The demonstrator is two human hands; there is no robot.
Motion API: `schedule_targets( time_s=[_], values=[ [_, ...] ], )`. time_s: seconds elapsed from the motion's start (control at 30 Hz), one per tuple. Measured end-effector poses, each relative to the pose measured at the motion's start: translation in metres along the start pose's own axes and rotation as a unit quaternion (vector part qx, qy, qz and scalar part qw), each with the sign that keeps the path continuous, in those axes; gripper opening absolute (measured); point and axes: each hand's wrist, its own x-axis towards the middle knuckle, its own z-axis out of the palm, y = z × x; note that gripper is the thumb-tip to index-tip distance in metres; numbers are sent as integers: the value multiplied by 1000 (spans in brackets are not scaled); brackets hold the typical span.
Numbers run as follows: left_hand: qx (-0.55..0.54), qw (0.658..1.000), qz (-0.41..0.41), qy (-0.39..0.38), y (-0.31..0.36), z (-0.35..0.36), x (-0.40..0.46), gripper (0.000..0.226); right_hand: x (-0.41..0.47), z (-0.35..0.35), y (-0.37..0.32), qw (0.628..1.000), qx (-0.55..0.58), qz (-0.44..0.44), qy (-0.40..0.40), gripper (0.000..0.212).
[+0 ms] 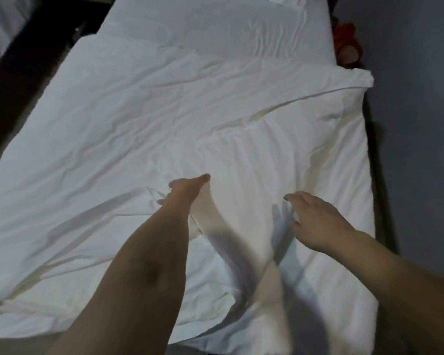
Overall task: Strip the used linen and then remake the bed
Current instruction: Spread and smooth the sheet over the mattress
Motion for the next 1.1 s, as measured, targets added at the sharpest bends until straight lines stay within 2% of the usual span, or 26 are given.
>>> schedule_targets(
  time_s=[0.03, 0.1, 0.17, 0.27, 0.33, 0.4, 0.47, 0.53, 0.67, 0.7, 0.8, 0.87, 1.0, 1.1],
  values=[
    [-76, 997, 2, -32, 4, 5, -1, 111, 12, -2, 5, 1000, 24, -1, 3, 61],
    [-174, 982, 64, -45, 11, 20, -14, 65, 35, -9, 14, 995, 97, 21, 10, 59],
    [-194, 970, 139, -48, 10, 35, -37, 50, 56, -19, 19, 985, 163, 59, 19, 57],
    [-183, 950, 236, -97, -5, 60, -76, 51, 87, -49, 22, 976, 201, 75, 45, 60],
    [-117, 938, 312, -97, -18, 79, -97, 43, 102, -74, 17, 986, 151, 17, 73, 70],
    [-63, 914, 384, -113, -28, 93, -123, 36, 110, -96, 6, 994, 16, -83, 73, 87],
    [-22, 909, 396, -130, -36, 109, -143, 40, 108, -105, -4, 971, -150, -181, 37, 96],
    [20, 908, 397, -130, -46, 124, -162, 45, 98, -105, -5, 942, -252, -221, -15, 88],
    [80, 889, 431, -131, -60, 153, -211, 30, 67, -94, 24, 869, -439, -209, -96, 57],
    [89, 885, 435, -138, -63, 160, -226, 31, 58, -90, 37, 867, -445, -202, -102, 47],
    [108, 873, 452, -151, -80, 185, -269, 40, 13, -78, 88, 896, -387, -178, -121, 19],
    [117, 875, 443, -154, -93, 206, -297, 32, -29, -66, 131, 916, -349, -141, -140, 9],
    [129, 868, 464, -116, -121, 260, -364, 30, -119, -27, 221, 930, -327, -84, -146, 19],
    [202, 849, 472, -120, -153, 308, -408, 30, -186, 17, 278, 942, -305, -69, -119, 25]
  ],
)
